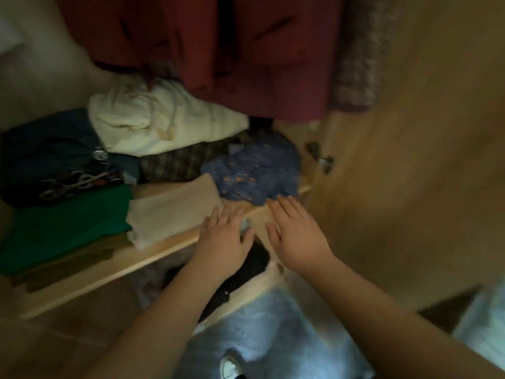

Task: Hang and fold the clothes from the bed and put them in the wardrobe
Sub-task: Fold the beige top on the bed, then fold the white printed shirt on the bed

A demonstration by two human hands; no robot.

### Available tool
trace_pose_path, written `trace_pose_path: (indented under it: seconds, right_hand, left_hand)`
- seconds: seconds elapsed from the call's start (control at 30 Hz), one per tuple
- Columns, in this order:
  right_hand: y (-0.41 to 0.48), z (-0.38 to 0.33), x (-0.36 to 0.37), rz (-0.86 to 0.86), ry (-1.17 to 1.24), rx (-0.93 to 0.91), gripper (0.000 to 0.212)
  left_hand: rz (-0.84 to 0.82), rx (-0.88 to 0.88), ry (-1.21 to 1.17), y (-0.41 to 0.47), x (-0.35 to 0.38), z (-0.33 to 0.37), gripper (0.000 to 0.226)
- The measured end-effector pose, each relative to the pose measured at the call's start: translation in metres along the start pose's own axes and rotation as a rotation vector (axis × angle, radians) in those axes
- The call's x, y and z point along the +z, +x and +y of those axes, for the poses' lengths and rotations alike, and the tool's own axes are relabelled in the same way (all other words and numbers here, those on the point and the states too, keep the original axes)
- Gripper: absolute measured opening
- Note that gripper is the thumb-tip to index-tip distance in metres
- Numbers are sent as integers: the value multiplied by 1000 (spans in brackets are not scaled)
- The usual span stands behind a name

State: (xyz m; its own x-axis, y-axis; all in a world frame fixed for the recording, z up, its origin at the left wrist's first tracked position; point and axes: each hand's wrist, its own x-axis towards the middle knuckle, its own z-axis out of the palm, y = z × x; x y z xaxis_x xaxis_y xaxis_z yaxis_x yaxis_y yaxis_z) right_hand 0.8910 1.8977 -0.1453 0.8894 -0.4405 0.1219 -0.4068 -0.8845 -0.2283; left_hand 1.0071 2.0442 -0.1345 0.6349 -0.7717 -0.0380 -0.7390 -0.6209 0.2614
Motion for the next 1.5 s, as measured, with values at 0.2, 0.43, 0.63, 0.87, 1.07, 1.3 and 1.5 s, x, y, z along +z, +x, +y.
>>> trace_pose_path:
  seconds: [0.2,0.43,0.63,0.87,1.07,1.3,1.5]
  right_hand:
    - [-230,105,-35,80,-37,390,67]
    - [-522,166,-58,109,-65,895,67]
    - [-683,183,-88,113,-81,1260,77]
    - [-775,215,-91,178,-7,1448,73]
    - [-806,290,-83,173,27,1484,68]
    - [-829,411,-56,45,172,1552,60]
    - [-859,501,-7,48,451,1710,59]
  left_hand:
    - [-164,308,-57,-90,75,182,65]
    - [-319,700,70,-225,157,369,78]
    - [-373,1042,40,-331,192,510,65]
    - [-494,1194,93,-375,232,594,67]
    - [-558,1230,129,-364,295,674,78]
    - [-734,1233,193,-332,396,769,63]
    - [-879,1149,250,-320,476,827,55]
